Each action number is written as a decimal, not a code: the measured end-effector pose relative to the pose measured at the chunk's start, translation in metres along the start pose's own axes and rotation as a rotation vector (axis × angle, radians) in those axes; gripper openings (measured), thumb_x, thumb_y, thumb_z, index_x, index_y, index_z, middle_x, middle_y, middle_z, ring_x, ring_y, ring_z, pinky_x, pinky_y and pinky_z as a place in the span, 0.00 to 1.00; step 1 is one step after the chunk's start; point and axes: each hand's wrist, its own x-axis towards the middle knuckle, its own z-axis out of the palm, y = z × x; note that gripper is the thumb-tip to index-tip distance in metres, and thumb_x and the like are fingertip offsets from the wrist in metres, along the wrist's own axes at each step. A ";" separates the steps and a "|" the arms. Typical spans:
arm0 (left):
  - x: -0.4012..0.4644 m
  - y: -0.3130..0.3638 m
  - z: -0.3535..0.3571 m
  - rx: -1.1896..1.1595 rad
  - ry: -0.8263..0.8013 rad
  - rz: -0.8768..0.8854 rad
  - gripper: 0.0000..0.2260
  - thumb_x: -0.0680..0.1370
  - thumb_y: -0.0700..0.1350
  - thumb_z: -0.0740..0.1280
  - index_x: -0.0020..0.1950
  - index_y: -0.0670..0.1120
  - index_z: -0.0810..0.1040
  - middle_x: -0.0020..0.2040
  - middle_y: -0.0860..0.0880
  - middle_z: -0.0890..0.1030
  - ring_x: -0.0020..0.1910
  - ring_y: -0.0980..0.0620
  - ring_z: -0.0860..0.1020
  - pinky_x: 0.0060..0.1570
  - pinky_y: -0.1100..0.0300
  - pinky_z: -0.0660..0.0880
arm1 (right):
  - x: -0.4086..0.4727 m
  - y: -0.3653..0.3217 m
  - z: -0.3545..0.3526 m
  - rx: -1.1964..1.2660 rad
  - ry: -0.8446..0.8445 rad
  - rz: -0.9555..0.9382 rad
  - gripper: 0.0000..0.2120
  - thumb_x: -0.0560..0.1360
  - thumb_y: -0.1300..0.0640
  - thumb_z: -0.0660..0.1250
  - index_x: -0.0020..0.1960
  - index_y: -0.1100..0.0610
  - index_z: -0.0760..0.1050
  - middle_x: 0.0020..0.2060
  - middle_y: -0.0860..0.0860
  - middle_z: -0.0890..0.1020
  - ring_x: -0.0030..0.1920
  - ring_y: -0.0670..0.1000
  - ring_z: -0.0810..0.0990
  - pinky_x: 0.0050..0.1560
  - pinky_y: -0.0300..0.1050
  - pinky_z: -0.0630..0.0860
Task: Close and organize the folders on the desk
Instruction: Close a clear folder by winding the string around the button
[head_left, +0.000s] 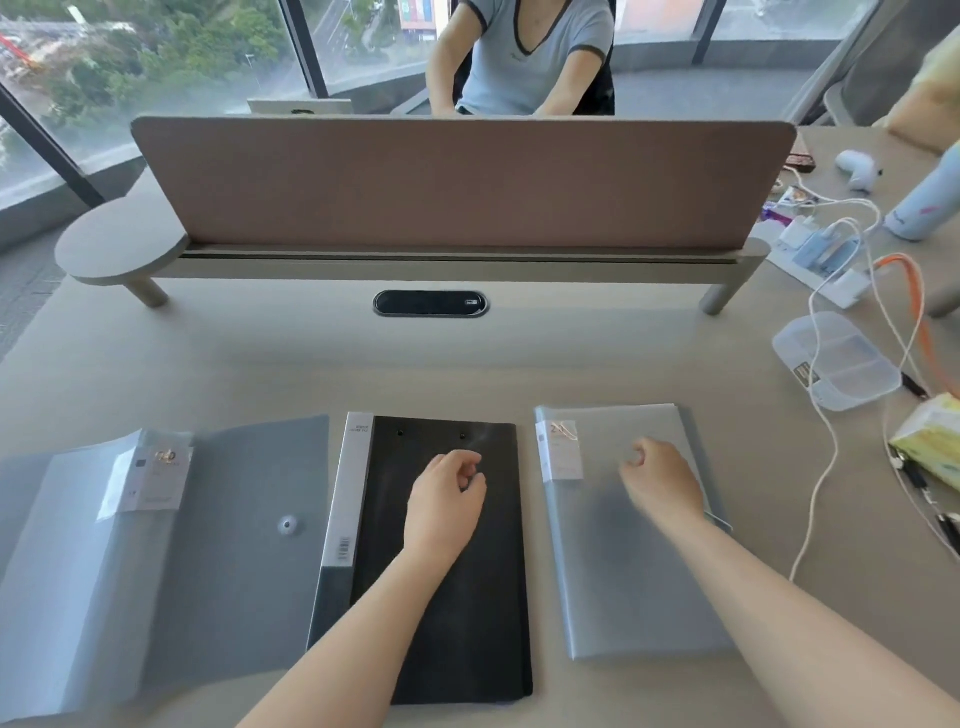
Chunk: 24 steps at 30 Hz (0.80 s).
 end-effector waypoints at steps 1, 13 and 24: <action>0.000 0.007 0.008 0.008 -0.068 -0.019 0.13 0.79 0.44 0.65 0.63 0.49 0.79 0.51 0.55 0.79 0.48 0.57 0.77 0.50 0.64 0.72 | 0.001 0.010 -0.004 -0.017 0.000 0.023 0.18 0.76 0.56 0.61 0.65 0.57 0.73 0.65 0.56 0.75 0.61 0.60 0.77 0.56 0.50 0.73; -0.006 0.044 0.094 -0.045 -0.288 -0.325 0.04 0.75 0.43 0.64 0.44 0.48 0.70 0.44 0.49 0.74 0.39 0.50 0.72 0.35 0.61 0.67 | 0.014 0.088 -0.030 -0.002 -0.036 0.251 0.20 0.73 0.46 0.65 0.57 0.59 0.75 0.56 0.59 0.77 0.57 0.61 0.76 0.55 0.53 0.76; -0.002 0.050 0.117 -0.289 -0.186 -0.513 0.12 0.71 0.42 0.66 0.32 0.43 0.65 0.32 0.45 0.68 0.31 0.48 0.65 0.34 0.56 0.62 | 0.031 0.095 -0.038 0.140 -0.112 0.312 0.06 0.73 0.59 0.66 0.39 0.60 0.77 0.33 0.52 0.81 0.40 0.59 0.79 0.41 0.44 0.70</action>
